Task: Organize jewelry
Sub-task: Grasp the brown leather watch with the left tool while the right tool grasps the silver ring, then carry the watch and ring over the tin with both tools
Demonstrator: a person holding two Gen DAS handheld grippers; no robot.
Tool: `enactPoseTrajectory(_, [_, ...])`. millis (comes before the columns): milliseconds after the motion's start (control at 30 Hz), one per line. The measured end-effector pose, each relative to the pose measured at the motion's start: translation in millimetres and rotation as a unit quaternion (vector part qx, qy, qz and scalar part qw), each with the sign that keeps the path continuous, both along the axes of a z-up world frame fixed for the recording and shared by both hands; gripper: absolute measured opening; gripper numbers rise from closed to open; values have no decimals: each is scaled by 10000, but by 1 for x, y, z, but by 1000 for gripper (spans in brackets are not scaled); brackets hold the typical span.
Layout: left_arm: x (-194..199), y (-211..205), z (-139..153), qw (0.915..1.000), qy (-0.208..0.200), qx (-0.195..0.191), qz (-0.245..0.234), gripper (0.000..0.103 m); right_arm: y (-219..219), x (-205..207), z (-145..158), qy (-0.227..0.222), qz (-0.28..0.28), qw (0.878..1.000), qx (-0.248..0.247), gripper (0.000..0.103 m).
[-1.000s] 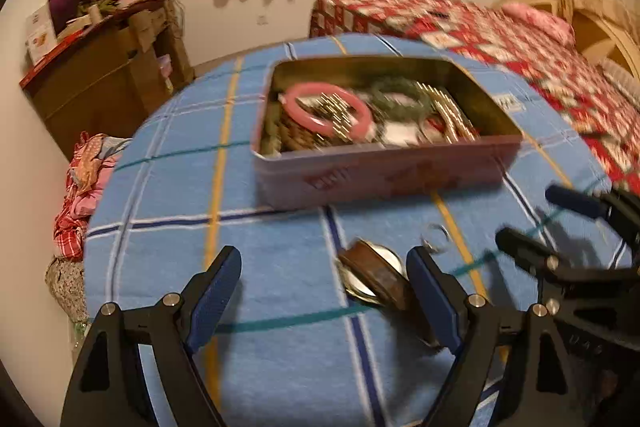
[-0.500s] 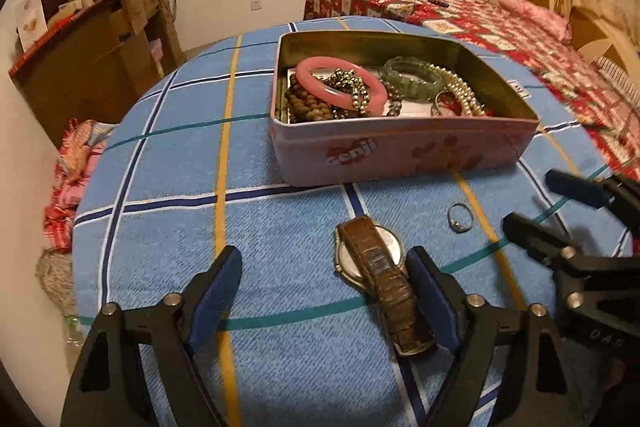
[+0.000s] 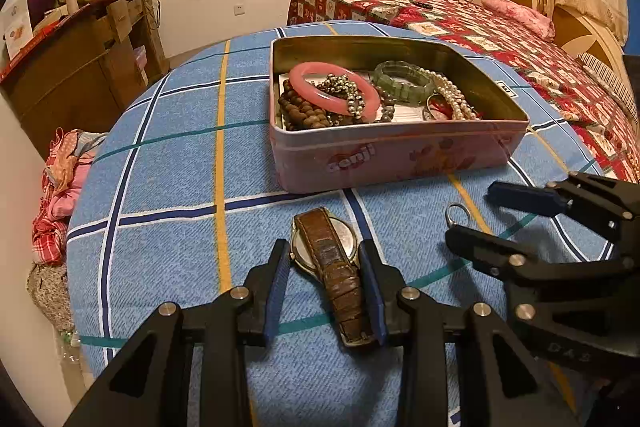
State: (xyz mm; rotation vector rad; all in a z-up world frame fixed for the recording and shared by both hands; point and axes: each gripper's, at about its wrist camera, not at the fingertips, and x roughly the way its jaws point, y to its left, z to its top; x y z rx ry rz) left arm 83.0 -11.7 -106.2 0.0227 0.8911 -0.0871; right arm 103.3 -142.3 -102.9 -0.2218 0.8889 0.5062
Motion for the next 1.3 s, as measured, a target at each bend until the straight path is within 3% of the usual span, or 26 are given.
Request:
enactPoseTrajectory(67, [0,1,0,10000,1,-21,3,36,5,3,-3,89,23,9999,-99,42])
enactPoseTrajectory(133, [0,1,1,10000,3,-26,-9,36,9,0,-3,15,65,9998,-180,25])
enactPoseTrajectory(167, [0,2,1,10000,-2,-25,-13,36,9,-1,-2,17,95,9998,-163,23])
enactPoseTrajectory(467, [-4,-3,10,9998,-115,-102,-116,36,-7,-13,2,-62,55,10000,-23,22])
enactPoseTrajectory(833, [-15,-17,49,9981,-505,-105,-341,36,-35,-24,34,-429,-121,9988,189,22])
enactPoseTrajectory(1300, [-7,-26,93,9938,-976,-7,-534,36,-37,-13,73,-925,-102,9950,373,22])
